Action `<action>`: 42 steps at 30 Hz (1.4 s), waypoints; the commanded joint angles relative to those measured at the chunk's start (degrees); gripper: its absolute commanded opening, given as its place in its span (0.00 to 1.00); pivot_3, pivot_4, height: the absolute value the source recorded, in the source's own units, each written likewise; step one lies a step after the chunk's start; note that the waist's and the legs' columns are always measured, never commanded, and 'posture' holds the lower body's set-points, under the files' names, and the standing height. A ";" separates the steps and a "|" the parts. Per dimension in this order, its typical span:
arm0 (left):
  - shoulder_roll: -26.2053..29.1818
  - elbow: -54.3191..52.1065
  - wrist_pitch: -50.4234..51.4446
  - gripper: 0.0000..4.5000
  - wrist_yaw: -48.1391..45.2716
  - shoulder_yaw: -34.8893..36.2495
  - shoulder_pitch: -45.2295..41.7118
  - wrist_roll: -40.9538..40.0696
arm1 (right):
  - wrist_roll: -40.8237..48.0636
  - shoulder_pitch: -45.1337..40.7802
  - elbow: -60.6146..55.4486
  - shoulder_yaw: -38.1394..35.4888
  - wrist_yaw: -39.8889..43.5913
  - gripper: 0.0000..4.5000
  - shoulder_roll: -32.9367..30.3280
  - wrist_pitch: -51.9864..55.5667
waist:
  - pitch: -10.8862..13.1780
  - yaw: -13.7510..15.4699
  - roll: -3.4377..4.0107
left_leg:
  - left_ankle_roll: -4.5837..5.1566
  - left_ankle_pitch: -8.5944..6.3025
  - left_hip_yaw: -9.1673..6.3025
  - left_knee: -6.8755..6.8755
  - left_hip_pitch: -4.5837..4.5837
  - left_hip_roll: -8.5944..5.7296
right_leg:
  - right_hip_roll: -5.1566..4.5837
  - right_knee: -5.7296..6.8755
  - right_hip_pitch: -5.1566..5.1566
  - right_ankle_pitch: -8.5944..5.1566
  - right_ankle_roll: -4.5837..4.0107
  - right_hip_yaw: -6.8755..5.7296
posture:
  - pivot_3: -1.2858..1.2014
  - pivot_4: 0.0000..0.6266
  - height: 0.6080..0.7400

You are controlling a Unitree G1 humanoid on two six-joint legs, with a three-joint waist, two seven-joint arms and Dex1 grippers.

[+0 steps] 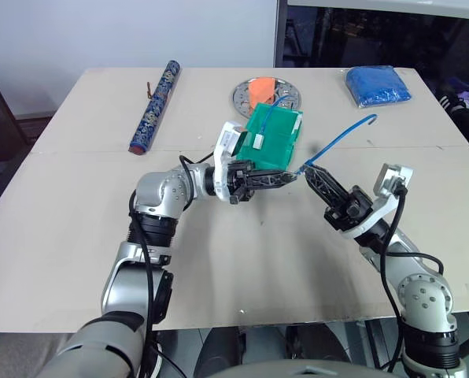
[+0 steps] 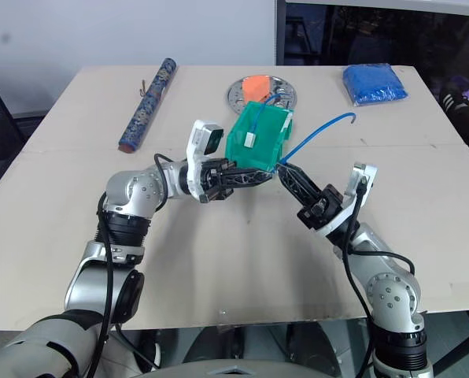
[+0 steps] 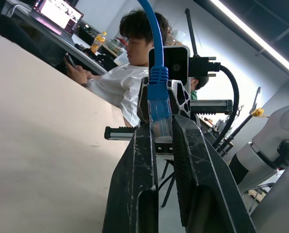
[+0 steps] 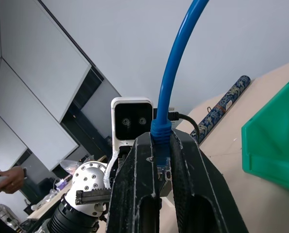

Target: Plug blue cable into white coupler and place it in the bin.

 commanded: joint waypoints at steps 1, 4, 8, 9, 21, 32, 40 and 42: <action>-0.11 -3.06 -1.57 0.10 -0.03 -0.07 0.91 -0.74 | 1.89 -1.61 -1.87 0.81 0.52 0.00 0.33 0.33 | 0.00 -0.01 0.00 | 0.00 0.00 -0.01 0.00 0.00 0.00 | 0.00 0.00 0.00 0.00 0.00 0.00 | 0.52 0.24 1.00; -0.13 -8.85 -1.46 0.40 1.88 0.57 4.00 -2.22 | 2.25 -1.76 -1.17 -0.08 0.75 0.00 -0.05 0.28 | 0.00 -0.10 0.00 | 0.00 0.00 -0.07 0.00 0.03 -0.01 | -0.05 -0.01 0.00 0.00 0.00 0.16 | 0.52 0.24 1.00; 0.20 -24.11 -2.84 0.80 9.87 3.57 11.16 -3.70 | -1.34 -1.91 0.97 -2.79 0.85 0.00 -0.68 -3.00 | 0.01 -0.08 0.01 | 0.00 0.00 -0.14 0.00 0.03 -0.01 | -0.09 -0.02 -0.01 0.00 0.00 0.24 | 0.52 0.24 1.00; 0.83 -27.59 -2.81 0.92 11.15 3.85 12.79 -4.07 | -2.12 -1.90 1.29 -3.19 0.83 0.00 -0.73 -3.70 | 0.01 -0.11 0.01 | 0.00 0.00 -0.14 -0.02 0.02 -0.01 | -0.10 -0.02 -0.01 0.00 0.01 0.24 | 0.52 0.24 1.00; -5.55 -55.24 -31.73 0.94 55.65 15.52 51.63 29.47 | -6.75 -2.95 8.29 -9.06 2.44 0.00 -1.31 -9.26 | -0.01 -0.03 0.05 | 0.00 -0.01 -0.13 -0.22 0.26 -0.06 | -0.08 -0.02 0.03 0.09 0.14 0.72 | 0.52 0.24 1.00; -4.98 -32.15 -43.39 0.94 55.33 21.56 55.33 27.88 | -9.19 -3.92 9.04 -6.17 2.56 0.00 0.64 -8.72 | -0.03 1.33 0.02 | 0.04 -0.03 -0.19 -0.23 0.19 -0.12 | -0.12 -0.04 0.01 0.10 0.17 0.71 | 0.52 0.24 1.00; 11.98 -9.53 -48.33 0.94 31.16 23.31 46.03 20.44 | -10.38 -3.75 8.41 -5.35 2.18 0.00 1.57 -8.42 | -0.02 0.20 0.05 | 0.02 -0.02 -0.18 -0.31 0.18 -0.11 | -0.06 -0.06 -0.05 0.10 0.17 0.68 | 0.52 0.24 1.00; 15.27 -2.58 -49.97 0.94 26.82 22.57 42.70 20.59 | -10.47 -4.02 8.57 -5.36 2.04 0.00 1.70 -8.41 | -0.01 0.17 0.05 | 0.01 -0.02 -0.18 -0.32 0.19 -0.12 | -0.06 -0.06 -0.06 0.10 0.17 0.65 | 0.52 0.24 1.00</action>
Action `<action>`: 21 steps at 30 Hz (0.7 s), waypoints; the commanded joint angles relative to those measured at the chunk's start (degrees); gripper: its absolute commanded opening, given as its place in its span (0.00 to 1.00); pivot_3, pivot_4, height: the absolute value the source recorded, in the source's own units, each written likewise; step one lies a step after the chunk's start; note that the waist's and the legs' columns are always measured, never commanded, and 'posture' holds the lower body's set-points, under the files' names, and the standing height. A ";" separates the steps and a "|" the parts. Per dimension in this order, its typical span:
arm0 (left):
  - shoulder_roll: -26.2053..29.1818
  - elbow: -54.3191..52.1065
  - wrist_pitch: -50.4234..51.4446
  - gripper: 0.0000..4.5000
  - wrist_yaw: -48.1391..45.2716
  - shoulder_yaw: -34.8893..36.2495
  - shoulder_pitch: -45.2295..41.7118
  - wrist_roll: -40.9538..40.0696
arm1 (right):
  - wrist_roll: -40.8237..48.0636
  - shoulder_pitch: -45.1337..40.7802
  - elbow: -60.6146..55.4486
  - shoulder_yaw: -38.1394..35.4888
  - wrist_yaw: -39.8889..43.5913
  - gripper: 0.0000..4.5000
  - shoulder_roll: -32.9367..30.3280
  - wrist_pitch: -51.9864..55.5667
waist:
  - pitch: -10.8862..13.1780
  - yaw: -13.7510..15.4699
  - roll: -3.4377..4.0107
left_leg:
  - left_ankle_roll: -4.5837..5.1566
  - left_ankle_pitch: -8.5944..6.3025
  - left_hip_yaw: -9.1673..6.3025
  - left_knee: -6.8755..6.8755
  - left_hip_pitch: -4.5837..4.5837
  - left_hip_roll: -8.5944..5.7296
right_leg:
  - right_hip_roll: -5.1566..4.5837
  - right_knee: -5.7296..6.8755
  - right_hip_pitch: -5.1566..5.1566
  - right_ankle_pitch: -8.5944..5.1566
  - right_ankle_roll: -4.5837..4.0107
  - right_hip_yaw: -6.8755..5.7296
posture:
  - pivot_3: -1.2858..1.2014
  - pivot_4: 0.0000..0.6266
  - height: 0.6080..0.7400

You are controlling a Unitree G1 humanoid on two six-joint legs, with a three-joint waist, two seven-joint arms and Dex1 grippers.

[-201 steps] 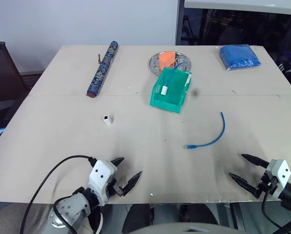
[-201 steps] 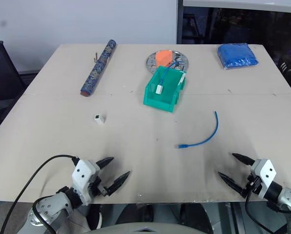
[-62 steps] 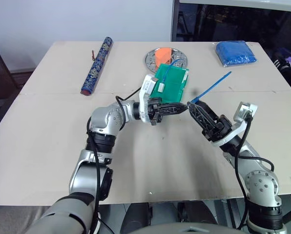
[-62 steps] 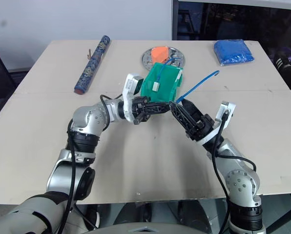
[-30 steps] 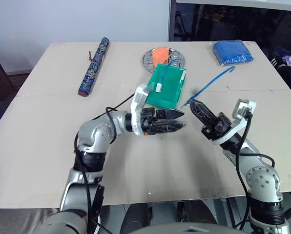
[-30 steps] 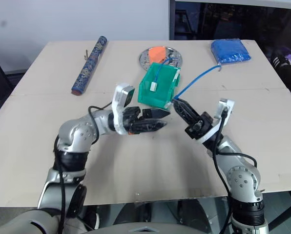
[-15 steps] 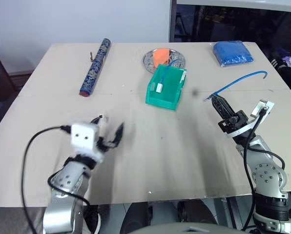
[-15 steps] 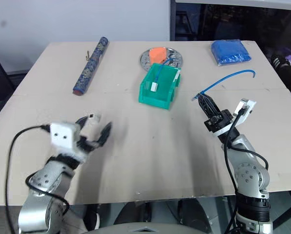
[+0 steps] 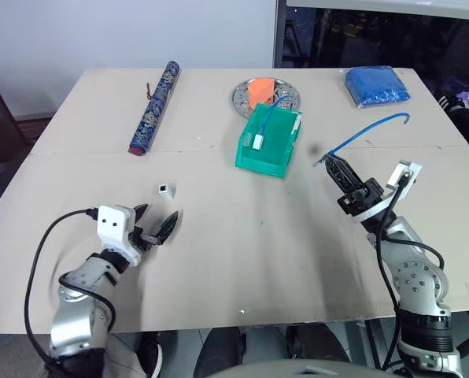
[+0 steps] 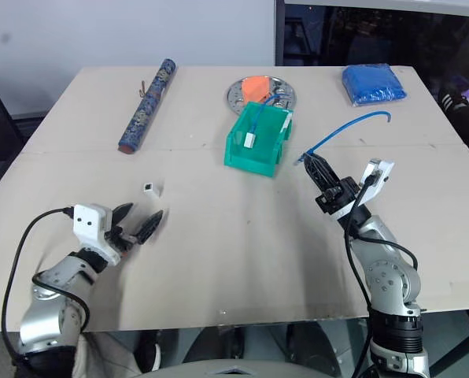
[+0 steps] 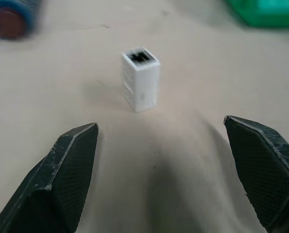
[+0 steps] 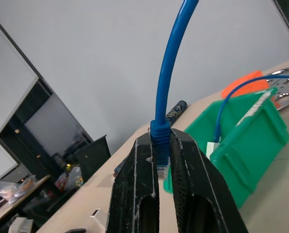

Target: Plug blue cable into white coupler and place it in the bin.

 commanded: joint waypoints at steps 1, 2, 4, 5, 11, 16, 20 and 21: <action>6.09 11.79 -5.15 0.94 -9.01 -0.41 -5.61 0.40 | 0.24 -0.73 -1.62 -0.16 -0.06 0.00 0.29 -0.46 | 0.02 -0.02 0.04 | -0.01 0.01 -0.06 0.00 0.01 0.00 | 0.04 0.00 0.00 0.00 0.00 -0.06 | 0.52 0.24 1.00; 7.30 15.32 -6.45 0.94 -11.37 -1.38 -7.67 0.83 | 0.15 -0.84 -1.53 -0.09 -0.12 0.00 0.38 -0.49 | 0.03 -0.05 0.05 | -0.01 0.01 -0.05 0.00 0.04 0.00 | 0.05 0.01 0.01 0.00 0.00 -0.03 | 0.52 0.24 1.00; 9.01 22.46 -9.48 0.94 -15.29 -3.15 -12.87 2.00 | -0.12 -0.97 -1.54 0.19 -0.29 0.00 0.64 -0.53 | 0.03 0.04 0.05 | 0.00 0.00 0.00 0.00 0.03 -0.04 | 0.02 0.02 0.01 0.00 0.00 -0.01 | 0.52 0.24 1.00; 9.45 25.42 -10.93 0.94 -16.82 -3.90 -15.22 2.45 | -0.22 -1.05 -1.53 0.30 -0.36 0.00 0.74 -0.51 | 0.02 0.12 0.03 | 0.00 0.00 -0.01 0.00 0.01 -0.06 | 0.04 0.01 -0.01 0.00 0.00 -0.05 | 0.52 0.24 1.00; 10.70 42.56 -20.87 0.94 -27.23 -10.96 -29.97 7.84 | -0.58 -1.15 -2.04 0.54 -0.84 0.00 1.05 -0.49 | 0.01 -0.09 0.02 | 0.00 0.00 -0.01 0.06 -0.04 -0.11 | 0.25 0.04 -0.02 0.00 0.01 -0.11 | 0.52 0.24 1.00; 10.19 52.86 -27.63 0.94 -30.81 -15.40 -39.53 12.44 | -0.86 -0.58 -3.05 0.15 -1.57 0.00 0.98 -0.71 | 0.03 -0.33 0.00 | 0.00 0.00 0.02 0.05 -0.09 -0.10 | 0.24 0.06 -0.10 0.00 0.01 -0.09 | 0.52 0.24 1.00; 10.70 57.15 -30.38 0.94 -34.05 -16.80 -41.77 13.97 | -1.02 0.20 -4.05 -0.03 -2.30 0.00 0.94 -0.99 | 0.03 -0.65 0.00 | 0.00 0.00 0.03 0.05 -0.09 -0.07 | 0.20 0.07 -0.11 0.01 0.01 -0.06 | 0.52 0.24 1.00; 10.98 57.47 -30.84 0.94 -35.09 -16.96 -41.51 14.09 | -1.10 0.41 -4.29 -0.07 -2.52 0.00 0.94 -1.04 | 0.03 -0.77 0.00 | 0.00 0.00 0.03 0.05 -0.09 -0.07 | 0.19 0.08 -0.11 0.01 0.02 -0.06 | 0.52 0.24 1.00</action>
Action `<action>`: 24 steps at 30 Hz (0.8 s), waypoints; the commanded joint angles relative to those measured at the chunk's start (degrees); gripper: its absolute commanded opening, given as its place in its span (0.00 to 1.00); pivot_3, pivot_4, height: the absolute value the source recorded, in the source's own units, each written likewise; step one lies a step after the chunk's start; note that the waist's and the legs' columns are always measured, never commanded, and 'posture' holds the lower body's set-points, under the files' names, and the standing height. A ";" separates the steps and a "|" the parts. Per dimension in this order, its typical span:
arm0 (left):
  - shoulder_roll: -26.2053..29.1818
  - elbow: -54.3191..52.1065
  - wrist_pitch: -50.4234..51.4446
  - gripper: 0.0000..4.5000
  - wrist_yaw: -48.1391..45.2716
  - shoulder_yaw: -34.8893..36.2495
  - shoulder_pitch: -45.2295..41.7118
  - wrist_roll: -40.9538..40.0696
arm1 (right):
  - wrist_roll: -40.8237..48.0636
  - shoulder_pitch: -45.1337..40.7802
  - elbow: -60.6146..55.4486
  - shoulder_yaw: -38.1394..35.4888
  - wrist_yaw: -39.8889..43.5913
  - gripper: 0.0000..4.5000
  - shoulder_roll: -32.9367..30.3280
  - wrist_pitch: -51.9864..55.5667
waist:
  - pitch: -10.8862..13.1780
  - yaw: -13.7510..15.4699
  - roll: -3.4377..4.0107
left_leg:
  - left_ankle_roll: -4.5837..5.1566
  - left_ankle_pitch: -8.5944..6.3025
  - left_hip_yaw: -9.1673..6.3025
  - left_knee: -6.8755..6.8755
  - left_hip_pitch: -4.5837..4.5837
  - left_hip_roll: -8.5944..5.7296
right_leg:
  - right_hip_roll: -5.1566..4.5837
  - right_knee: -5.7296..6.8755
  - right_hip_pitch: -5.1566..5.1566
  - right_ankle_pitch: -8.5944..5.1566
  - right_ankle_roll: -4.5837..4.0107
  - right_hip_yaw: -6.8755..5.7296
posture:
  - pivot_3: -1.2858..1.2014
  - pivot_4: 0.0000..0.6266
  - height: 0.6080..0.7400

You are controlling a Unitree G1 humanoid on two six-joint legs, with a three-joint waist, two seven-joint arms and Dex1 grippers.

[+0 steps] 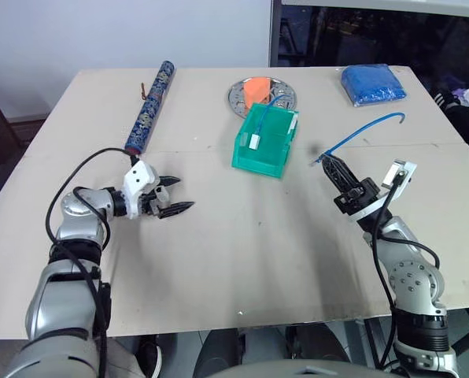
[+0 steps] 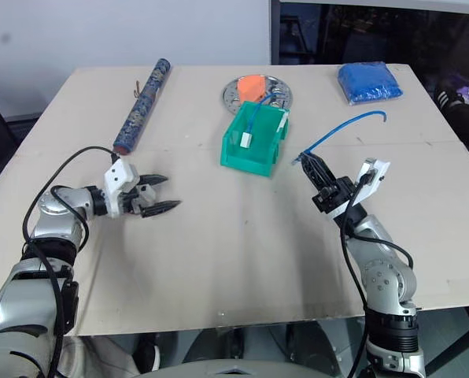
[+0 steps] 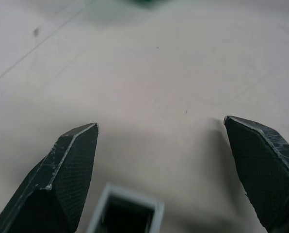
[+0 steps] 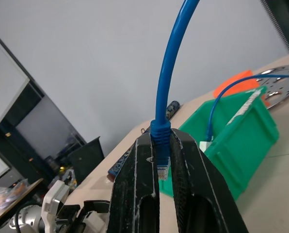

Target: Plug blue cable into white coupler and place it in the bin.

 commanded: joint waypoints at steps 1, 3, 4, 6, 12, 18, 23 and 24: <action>1.71 1.80 -2.77 0.94 -3.43 -0.39 0.23 0.86 | -0.07 0.59 -3.38 -0.68 -0.53 0.00 -0.08 -1.06 | 0.00 -0.26 -0.01 | 0.00 0.00 0.00 0.00 -0.01 0.00 | -0.03 0.00 0.00 0.00 0.00 0.00 | 0.52 0.24 1.00; 2.16 2.01 -3.40 0.94 -4.31 -0.11 1.03 0.59 | -0.11 0.90 -3.67 -0.69 -0.72 0.00 -0.07 -1.08 | 0.00 -0.44 0.00 | 0.00 0.00 -0.02 0.00 -0.02 0.02 | -0.09 0.00 0.00 0.00 0.00 0.02 | 0.52 0.24 1.00; 2.41 2.18 -3.44 0.94 -4.05 0.20 1.32 0.45 | -0.16 0.98 -3.69 -0.64 -0.72 0.00 -0.06 -1.11 | 0.00 -0.55 0.00 | 0.00 0.00 -0.02 0.00 -0.02 0.03 | -0.10 0.00 0.00 0.00 0.00 0.03 | 0.52 0.24 1.00; 2.86 2.58 -3.00 0.94 -2.48 1.02 1.54 0.12 | -0.36 1.08 -3.68 -0.42 -0.76 0.00 -0.02 -1.17 | 0.00 -0.78 -0.01 | 0.00 0.00 -0.03 0.00 -0.01 0.04 | -0.12 0.00 0.00 0.00 0.00 0.03 | 0.52 0.24 1.00; 3.20 1.01 -2.32 0.94 2.92 4.89 5.21 -2.12 | -0.60 1.16 -3.34 -0.24 -0.73 0.00 0.12 -1.00 | -0.01 -1.04 -0.01 | 0.00 0.00 -0.05 0.00 0.05 0.08 | -0.14 0.00 0.00 0.00 0.00 0.08 | 0.52 0.24 1.00; 1.93 -2.04 -0.42 0.94 4.68 6.47 9.91 -3.86 | -0.68 0.53 -2.61 0.21 -0.26 0.00 -0.16 -0.33 | -0.05 -1.03 -0.04 | 0.00 0.00 -0.04 0.00 0.07 0.07 | -0.23 0.01 0.01 0.01 0.01 0.07 | 0.52 0.24 1.00; 1.12 -4.27 0.79 0.94 8.12 8.46 12.67 -5.55 | -0.73 0.77 -2.87 -0.07 -0.50 0.00 -0.29 -0.30 | -0.06 -1.04 -0.02 | 0.00 0.00 -0.05 -0.01 0.10 0.07 | -0.21 0.04 0.01 0.01 0.01 0.07 | 0.52 0.24 1.00; 0.71 -5.62 0.40 0.94 9.31 8.93 14.08 -5.89 | -0.84 1.21 -3.15 -0.07 -0.60 0.00 -0.21 -0.41 | -0.07 -1.03 -0.02 | 0.00 0.00 -0.04 -0.01 0.11 0.07 | -0.22 0.05 0.02 0.01 0.01 0.09 | 0.52 0.24 1.00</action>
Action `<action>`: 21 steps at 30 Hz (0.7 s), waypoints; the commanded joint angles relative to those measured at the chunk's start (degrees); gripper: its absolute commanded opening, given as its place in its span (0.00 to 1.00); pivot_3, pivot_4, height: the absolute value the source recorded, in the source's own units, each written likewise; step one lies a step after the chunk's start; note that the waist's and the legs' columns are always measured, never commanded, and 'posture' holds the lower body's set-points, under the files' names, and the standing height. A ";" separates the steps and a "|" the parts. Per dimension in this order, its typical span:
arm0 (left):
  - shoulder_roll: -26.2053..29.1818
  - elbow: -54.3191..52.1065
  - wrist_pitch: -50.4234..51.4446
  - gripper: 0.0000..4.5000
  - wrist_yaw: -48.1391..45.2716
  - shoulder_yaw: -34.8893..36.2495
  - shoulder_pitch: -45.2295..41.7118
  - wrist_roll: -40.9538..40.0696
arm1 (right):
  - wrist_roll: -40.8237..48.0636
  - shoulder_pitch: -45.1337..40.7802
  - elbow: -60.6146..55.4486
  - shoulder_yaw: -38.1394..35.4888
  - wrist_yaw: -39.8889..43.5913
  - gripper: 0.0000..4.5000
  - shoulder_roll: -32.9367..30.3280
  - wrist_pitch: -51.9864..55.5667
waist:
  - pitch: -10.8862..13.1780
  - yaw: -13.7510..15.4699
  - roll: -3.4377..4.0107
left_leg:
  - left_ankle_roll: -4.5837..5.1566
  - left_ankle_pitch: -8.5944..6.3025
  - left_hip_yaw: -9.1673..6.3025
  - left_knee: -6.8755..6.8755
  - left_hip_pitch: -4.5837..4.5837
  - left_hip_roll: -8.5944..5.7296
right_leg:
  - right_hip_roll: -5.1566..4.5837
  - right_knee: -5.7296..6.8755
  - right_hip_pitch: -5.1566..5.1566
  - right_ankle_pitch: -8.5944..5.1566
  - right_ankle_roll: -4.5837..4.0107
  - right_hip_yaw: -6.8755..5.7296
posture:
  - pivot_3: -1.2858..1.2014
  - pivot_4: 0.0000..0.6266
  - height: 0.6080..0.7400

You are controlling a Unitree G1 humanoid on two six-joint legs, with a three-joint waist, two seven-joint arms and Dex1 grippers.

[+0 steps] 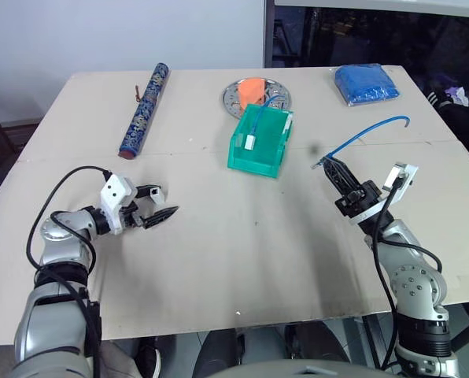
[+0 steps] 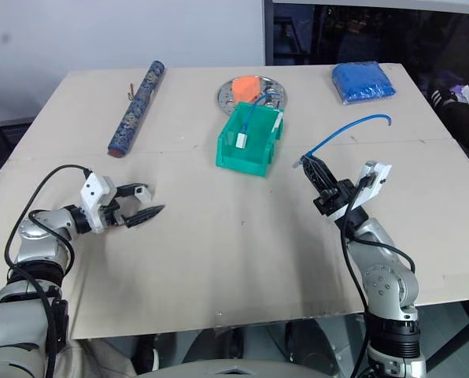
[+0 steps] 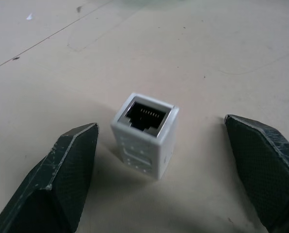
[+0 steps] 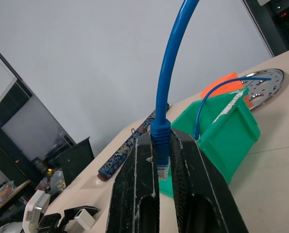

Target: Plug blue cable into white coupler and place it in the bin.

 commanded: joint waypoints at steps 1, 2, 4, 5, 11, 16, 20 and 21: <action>-0.65 -2.69 -0.09 0.94 4.45 1.36 4.56 -0.13 | 0.24 0.43 -2.55 -0.23 0.20 0.00 -0.05 -0.69 | -0.02 0.01 -0.02 | 0.00 0.00 0.00 0.00 0.01 0.00 | 0.00 0.01 0.01 0.00 0.00 0.01 | 0.52 0.24 1.00; -1.27 -4.53 -0.13 0.94 5.47 1.72 5.91 -0.64 | 0.25 0.80 -2.82 -0.20 0.11 0.00 0.02 -0.70 | -0.05 -0.01 0.01 | 0.00 0.00 0.00 0.00 0.02 0.00 | 0.00 0.00 0.01 0.00 0.00 0.01 | 0.52 0.24 1.00; -3.07 -10.38 0.29 0.94 7.62 2.13 9.98 -1.57 | 0.24 1.53 -3.30 -0.06 -0.04 0.00 0.14 -0.71 | -0.05 0.00 0.01 | 0.00 0.00 -0.01 -0.01 0.04 0.01 | -0.03 0.01 0.03 0.00 0.00 0.03 | 0.52 0.24 1.00; -4.20 -13.98 0.46 0.94 9.09 2.27 12.53 -1.91 | 0.19 1.83 -3.46 0.03 -0.08 0.00 0.17 -0.72 | -0.08 -0.01 0.05 | 0.00 0.00 -0.01 -0.02 0.03 0.01 | -0.03 0.00 0.02 0.00 0.00 0.03 | 0.52 0.24 1.00; -10.48 -33.05 2.98 0.94 21.94 2.92 24.92 -1.03 | 0.11 2.35 -3.71 -0.26 -0.18 0.00 -0.09 -0.77 | -0.15 0.24 0.14 | 0.02 -0.02 0.01 -0.07 0.02 -0.02 | -0.17 -0.06 0.04 0.03 0.05 0.06 | 0.52 0.24 1.00; -14.56 -41.24 7.01 0.94 32.05 3.55 30.54 0.08 | 0.16 2.05 -3.34 -0.43 -0.01 0.00 -0.51 -0.42 | -0.19 0.44 0.20 | 0.03 -0.02 0.01 -0.09 0.05 -0.04 | -0.19 -0.07 0.08 0.03 0.06 0.05 | 0.52 0.24 1.00; -16.73 -43.36 10.31 0.94 39.23 4.25 30.38 0.78 | 0.13 0.97 -2.54 -0.46 0.21 0.00 -1.00 -0.13 | -0.22 0.54 0.25 | 0.03 -0.02 0.01 -0.10 0.06 -0.04 | -0.17 -0.07 0.09 0.03 0.06 0.05 | 0.52 0.24 1.00; -17.18 -43.79 11.17 0.94 40.59 4.24 30.21 0.94 | 0.20 0.72 -2.34 -0.56 0.26 0.00 -1.16 -0.08 | -0.23 0.59 0.28 | 0.03 -0.02 0.01 -0.10 0.06 -0.04 | -0.17 -0.07 0.09 0.03 0.06 0.04 | 0.52 0.24 1.00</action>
